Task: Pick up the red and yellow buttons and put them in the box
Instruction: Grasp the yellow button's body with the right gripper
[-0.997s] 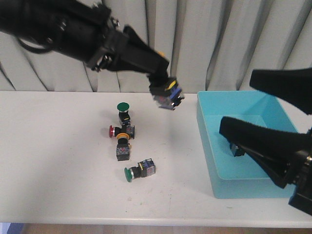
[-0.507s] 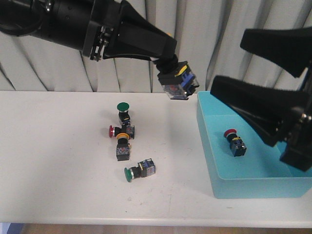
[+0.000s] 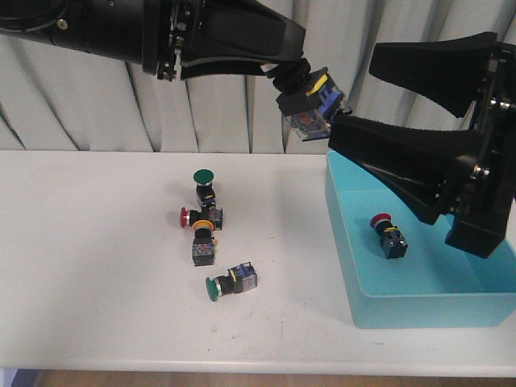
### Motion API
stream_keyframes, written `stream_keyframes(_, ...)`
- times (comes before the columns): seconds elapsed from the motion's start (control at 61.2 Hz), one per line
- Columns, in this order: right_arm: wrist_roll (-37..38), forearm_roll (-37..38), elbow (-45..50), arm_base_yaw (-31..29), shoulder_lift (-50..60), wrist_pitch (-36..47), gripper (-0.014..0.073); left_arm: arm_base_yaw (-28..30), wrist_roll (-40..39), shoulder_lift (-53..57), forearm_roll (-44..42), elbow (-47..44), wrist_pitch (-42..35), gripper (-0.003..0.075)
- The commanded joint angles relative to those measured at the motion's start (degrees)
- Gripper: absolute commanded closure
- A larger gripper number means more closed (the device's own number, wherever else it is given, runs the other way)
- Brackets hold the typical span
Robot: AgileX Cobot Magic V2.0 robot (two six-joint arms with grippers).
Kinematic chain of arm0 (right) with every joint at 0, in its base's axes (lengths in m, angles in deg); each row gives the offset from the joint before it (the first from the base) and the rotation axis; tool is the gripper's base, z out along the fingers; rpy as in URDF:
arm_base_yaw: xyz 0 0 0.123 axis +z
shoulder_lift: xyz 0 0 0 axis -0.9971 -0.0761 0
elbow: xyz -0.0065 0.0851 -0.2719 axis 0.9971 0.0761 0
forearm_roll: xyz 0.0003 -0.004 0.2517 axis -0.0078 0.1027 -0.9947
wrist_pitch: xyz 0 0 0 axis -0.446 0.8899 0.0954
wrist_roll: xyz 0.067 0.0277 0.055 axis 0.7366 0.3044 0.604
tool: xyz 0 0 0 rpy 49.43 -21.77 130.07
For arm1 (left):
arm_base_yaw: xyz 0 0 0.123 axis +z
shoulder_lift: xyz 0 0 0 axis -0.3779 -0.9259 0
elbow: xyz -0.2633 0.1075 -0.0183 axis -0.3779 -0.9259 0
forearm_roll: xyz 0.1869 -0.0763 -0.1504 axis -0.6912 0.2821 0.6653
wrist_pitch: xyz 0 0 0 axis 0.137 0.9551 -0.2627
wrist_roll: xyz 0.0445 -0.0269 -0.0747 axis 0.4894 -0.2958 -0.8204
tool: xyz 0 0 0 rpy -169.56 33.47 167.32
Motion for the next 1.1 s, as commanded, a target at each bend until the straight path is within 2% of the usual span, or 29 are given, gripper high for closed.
stream_keyframes(0.0, -1.04, -4.57, -1.76, -0.03, 0.34, -0.97, 0.0014, -0.28, -0.23, 2.11, 7.40, 1.87, -2.10, 0.0728)
stream_keyframes(0.294, -1.37, -5.31, -1.76, -0.03, -1.51, -1.47, 0.0014, -0.28, 0.18, 2.11, 12.37, 1.87, -1.76, 0.0728)
stream_keyframes(0.556, -4.16, -9.01, -1.76, 0.76, -2.99, -2.82, 0.0014, -0.28, 0.18, 2.11, 12.48, 1.87, -1.64, 0.0728)
stream_keyframes(0.703, -6.69, -9.09, -1.88, 5.83, -4.26, 0.51, 0.0014, -0.28, 0.18, 2.11, 12.48, 1.87, -1.62, 0.0728)
stream_keyframes(0.834, -8.14, -9.09, -2.44, 9.18, -4.32, 7.42, 0.0014, -0.28, 0.18, 2.11, 12.42, 1.87, -0.48, 0.0728)
stream_keyframes(1.079, -7.97, -9.09, -6.03, 9.53, -4.32, 9.52, 0.0014, -0.28, 0.18, 2.11, 12.36, 1.87, 0.69, 0.0728)
